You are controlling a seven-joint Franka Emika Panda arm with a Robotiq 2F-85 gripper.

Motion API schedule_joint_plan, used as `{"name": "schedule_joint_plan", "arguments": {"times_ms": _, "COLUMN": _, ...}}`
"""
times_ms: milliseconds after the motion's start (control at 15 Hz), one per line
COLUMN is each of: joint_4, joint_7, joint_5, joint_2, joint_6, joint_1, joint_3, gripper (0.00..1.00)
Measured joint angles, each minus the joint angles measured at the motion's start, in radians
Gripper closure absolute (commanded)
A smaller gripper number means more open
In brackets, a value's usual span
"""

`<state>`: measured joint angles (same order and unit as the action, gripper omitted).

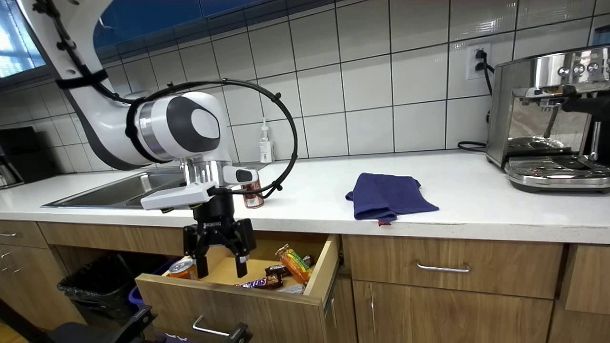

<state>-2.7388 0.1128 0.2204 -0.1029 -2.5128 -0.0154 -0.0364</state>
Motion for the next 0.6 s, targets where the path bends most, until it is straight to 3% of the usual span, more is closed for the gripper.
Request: {"name": "schedule_joint_plan", "arguments": {"times_ms": 600, "joint_4": -0.035, "joint_7": 0.000, "joint_5": 0.000, "joint_2": 0.000, "joint_6": 0.009, "joint_1": 0.000, "joint_3": 0.000, "gripper": 0.00}}
